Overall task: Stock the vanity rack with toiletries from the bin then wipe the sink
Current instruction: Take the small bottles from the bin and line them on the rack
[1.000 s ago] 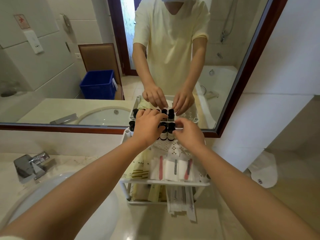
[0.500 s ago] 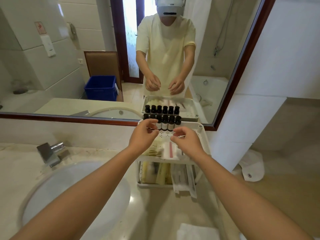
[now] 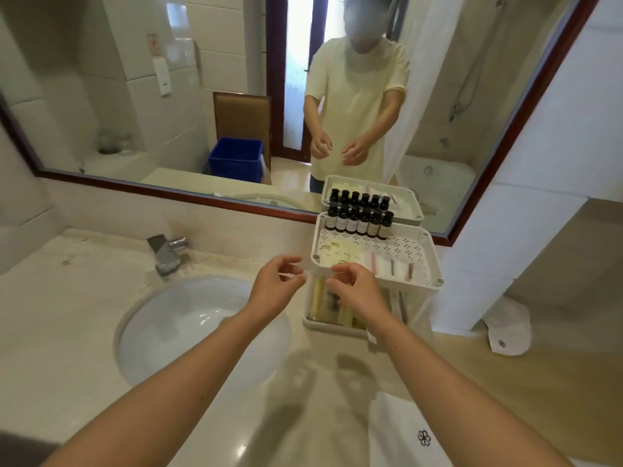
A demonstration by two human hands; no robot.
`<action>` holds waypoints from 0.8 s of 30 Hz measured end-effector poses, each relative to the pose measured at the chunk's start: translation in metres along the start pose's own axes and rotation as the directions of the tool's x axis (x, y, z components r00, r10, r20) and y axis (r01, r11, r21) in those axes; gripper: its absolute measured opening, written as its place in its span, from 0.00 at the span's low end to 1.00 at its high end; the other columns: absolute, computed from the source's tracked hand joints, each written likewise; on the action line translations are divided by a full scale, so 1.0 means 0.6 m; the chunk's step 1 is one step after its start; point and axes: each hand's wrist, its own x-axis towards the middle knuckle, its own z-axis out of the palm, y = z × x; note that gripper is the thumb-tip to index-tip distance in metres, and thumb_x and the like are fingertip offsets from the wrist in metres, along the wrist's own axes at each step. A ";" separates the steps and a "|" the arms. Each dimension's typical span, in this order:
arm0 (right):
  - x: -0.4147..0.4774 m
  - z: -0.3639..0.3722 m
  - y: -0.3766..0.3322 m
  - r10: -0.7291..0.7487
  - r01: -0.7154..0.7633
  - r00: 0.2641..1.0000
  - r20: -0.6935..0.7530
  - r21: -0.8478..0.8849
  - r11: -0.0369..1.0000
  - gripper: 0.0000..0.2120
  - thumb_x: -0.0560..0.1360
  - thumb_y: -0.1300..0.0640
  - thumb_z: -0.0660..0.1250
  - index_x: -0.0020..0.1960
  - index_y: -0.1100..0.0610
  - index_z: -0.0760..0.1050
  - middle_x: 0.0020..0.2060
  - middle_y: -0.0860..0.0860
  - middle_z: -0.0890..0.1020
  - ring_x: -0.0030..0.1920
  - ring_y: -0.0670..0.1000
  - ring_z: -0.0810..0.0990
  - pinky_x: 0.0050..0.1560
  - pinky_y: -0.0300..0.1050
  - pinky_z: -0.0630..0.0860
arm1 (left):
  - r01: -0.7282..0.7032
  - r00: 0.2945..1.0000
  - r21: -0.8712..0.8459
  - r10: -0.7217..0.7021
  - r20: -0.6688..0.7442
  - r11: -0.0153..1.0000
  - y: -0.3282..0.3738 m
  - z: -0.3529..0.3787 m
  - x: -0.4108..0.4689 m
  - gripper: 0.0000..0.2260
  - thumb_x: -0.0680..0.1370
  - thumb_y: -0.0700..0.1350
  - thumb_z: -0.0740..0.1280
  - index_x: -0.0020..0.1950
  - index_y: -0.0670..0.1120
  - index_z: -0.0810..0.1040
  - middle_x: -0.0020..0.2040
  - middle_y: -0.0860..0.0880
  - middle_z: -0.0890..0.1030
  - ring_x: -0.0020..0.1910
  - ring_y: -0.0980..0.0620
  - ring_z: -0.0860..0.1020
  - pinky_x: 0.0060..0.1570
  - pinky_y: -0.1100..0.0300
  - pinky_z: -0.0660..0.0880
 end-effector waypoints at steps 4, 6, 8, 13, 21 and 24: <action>-0.012 0.051 -0.013 -0.049 0.050 0.993 0.111 -0.009 0.999 0.14 0.74 0.57 0.71 0.59 0.53 0.75 0.50 0.50 0.81 0.50 0.49 0.80 0.49 0.43 0.78 | 0.039 0.995 -0.032 -0.042 -0.095 0.999 -0.020 -0.054 -0.046 0.14 0.76 0.41 0.69 0.61 0.51 0.76 0.50 0.51 0.80 0.50 0.50 0.79 0.51 0.57 0.78; -0.015 0.077 -0.022 -0.081 0.088 0.980 0.183 -0.027 0.996 0.15 0.73 0.57 0.71 0.59 0.53 0.75 0.50 0.50 0.81 0.50 0.48 0.80 0.46 0.40 0.76 | 0.053 0.986 -0.027 -0.057 -0.159 0.998 -0.027 -0.082 -0.068 0.14 0.76 0.41 0.69 0.61 0.51 0.77 0.50 0.51 0.80 0.49 0.49 0.80 0.51 0.57 0.79; -0.016 0.103 -0.029 -0.108 0.126 0.961 0.253 -0.055 0.990 0.16 0.73 0.55 0.72 0.60 0.51 0.74 0.51 0.49 0.80 0.50 0.47 0.79 0.46 0.39 0.76 | 0.073 0.969 -0.029 -0.078 -0.234 0.997 -0.035 -0.109 -0.091 0.14 0.76 0.41 0.69 0.60 0.51 0.77 0.50 0.51 0.80 0.48 0.50 0.79 0.46 0.59 0.79; -0.039 0.163 -0.047 -0.152 0.197 0.903 0.403 -0.073 0.978 0.19 0.72 0.56 0.73 0.61 0.50 0.74 0.58 0.48 0.76 0.55 0.49 0.77 0.52 0.41 0.74 | 0.155 0.902 0.017 -0.135 -0.410 0.988 -0.063 -0.162 -0.162 0.14 0.75 0.42 0.69 0.60 0.52 0.76 0.51 0.52 0.79 0.47 0.55 0.79 0.42 0.65 0.74; -0.118 0.267 -0.052 -0.195 0.311 0.704 0.683 -0.049 0.949 0.23 0.72 0.54 0.72 0.66 0.50 0.72 0.64 0.45 0.71 0.59 0.45 0.72 0.58 0.45 0.73 | 0.320 0.697 -0.015 -0.247 -0.674 0.947 -0.099 -0.214 -0.321 0.15 0.73 0.42 0.71 0.59 0.51 0.76 0.53 0.52 0.78 0.49 0.51 0.78 0.52 0.59 0.75; -0.165 0.311 -0.057 -0.211 0.341 0.601 0.771 -0.009 0.940 0.24 0.72 0.56 0.72 0.66 0.52 0.71 0.64 0.47 0.72 0.59 0.46 0.72 0.49 0.41 0.73 | 0.374 0.604 -0.041 -0.277 -0.747 0.926 -0.111 -0.237 -0.393 0.15 0.73 0.42 0.71 0.57 0.52 0.76 0.54 0.50 0.79 0.49 0.52 0.78 0.54 0.58 0.76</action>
